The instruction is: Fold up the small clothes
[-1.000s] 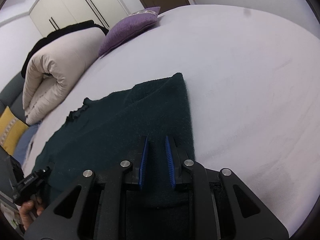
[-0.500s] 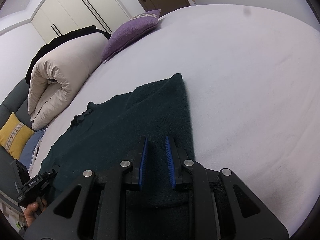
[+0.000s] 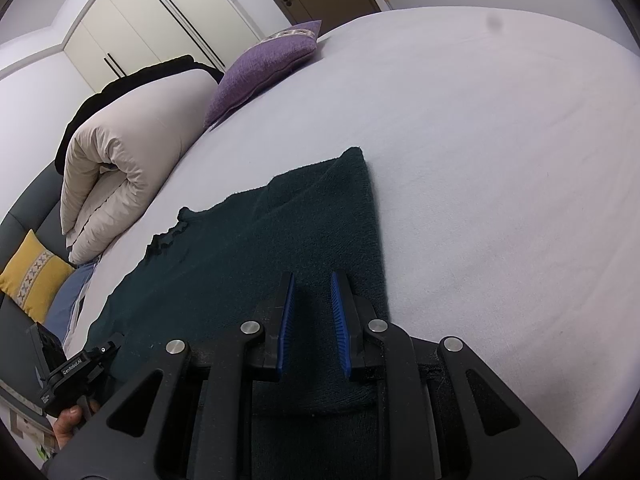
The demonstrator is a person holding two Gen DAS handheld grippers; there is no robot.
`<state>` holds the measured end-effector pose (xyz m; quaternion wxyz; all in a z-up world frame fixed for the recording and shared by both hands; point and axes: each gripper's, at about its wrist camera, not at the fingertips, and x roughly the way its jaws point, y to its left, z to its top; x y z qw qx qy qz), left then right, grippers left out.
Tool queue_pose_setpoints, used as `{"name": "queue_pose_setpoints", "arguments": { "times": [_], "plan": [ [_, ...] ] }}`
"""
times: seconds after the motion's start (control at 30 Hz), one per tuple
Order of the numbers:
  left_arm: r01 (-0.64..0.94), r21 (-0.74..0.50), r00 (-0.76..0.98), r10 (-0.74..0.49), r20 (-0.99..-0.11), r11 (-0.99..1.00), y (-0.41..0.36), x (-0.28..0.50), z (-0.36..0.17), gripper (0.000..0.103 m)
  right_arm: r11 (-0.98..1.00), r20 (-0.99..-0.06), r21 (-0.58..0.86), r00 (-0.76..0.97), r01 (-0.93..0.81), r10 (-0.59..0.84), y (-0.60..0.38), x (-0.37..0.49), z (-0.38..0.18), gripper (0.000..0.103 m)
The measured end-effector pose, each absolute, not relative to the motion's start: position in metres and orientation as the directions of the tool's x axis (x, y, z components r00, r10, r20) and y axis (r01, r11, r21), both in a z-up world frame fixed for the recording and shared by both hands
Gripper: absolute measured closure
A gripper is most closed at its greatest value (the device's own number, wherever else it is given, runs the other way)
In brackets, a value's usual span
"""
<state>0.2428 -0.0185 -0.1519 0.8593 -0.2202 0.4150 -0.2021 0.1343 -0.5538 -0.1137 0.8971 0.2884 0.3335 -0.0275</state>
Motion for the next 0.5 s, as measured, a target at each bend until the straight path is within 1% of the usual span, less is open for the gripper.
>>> {"name": "queue_pose_setpoints", "arguments": {
  "times": [0.5],
  "plan": [
    [0.164, -0.556, 0.574, -0.537, -0.618, 0.815, -0.0177, 0.2428, -0.1511, 0.087, 0.830, -0.611, 0.503, 0.778, 0.240, 0.145, -0.5551, 0.1337, -0.1129, 0.086]
  ]
}}
